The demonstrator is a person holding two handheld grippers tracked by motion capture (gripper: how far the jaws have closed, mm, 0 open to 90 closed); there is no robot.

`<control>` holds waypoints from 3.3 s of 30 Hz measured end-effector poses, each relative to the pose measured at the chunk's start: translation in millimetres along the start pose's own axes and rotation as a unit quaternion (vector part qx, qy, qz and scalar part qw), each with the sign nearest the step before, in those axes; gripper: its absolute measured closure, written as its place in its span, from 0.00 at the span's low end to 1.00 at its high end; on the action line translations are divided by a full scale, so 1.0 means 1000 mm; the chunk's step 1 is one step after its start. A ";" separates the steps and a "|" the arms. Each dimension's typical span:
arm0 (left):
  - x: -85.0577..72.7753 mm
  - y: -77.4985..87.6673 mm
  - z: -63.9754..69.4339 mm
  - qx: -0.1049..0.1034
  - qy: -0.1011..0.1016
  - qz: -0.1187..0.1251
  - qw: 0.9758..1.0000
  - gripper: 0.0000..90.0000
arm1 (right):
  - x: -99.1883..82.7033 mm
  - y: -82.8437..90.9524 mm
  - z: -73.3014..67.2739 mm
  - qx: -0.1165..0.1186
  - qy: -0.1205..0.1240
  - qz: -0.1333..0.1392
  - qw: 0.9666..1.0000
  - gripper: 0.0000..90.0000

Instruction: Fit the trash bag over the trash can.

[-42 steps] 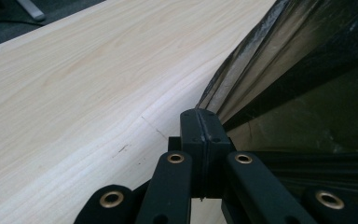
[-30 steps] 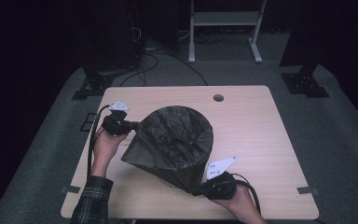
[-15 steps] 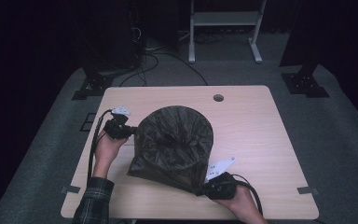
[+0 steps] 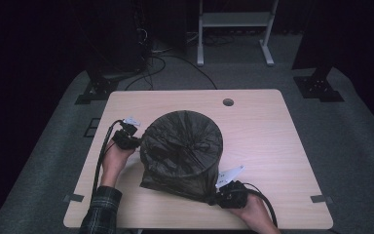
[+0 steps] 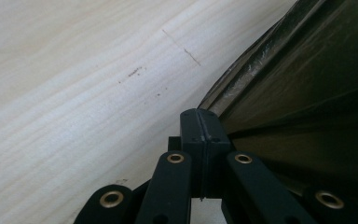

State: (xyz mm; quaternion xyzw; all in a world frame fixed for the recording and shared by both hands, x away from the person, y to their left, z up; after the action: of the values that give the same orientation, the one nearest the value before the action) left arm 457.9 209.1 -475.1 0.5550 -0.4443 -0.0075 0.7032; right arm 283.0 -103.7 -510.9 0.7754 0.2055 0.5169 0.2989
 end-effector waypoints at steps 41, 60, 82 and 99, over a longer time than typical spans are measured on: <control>-0.038 0.100 0.017 -0.037 -0.057 0.099 0.993 0.00 | 0.023 0.095 0.006 -0.046 -0.004 0.145 0.988 0.07; -0.099 0.076 0.067 -0.062 -0.104 0.057 0.991 0.00 | 0.073 0.139 0.002 -0.075 0.042 0.174 0.981 0.07; -0.118 0.039 0.095 -0.080 -0.143 0.072 0.984 0.00 | 0.146 0.141 -0.005 -0.063 0.098 0.128 0.985 0.07; -0.118 0.039 0.095 -0.080 -0.144 0.072 0.984 0.00 | 0.181 0.084 0.019 -0.065 0.096 -0.003 0.993 0.07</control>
State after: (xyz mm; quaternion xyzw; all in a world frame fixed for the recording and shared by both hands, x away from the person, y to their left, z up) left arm 307.3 210.1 -518.4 0.4566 -0.5774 -0.0722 0.6730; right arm 370.5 -56.9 -337.4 0.7007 0.2021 0.6000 0.3291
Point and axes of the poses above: each handheld gripper's, and its own axes: y roughly backward along the jaws, x roughly out of its top, z roughly to its right, the point moved 5 cm from there along -y, roughly forward along the jaws, and after that the axes turned 6 degrees about x, right-handed, at the moved point
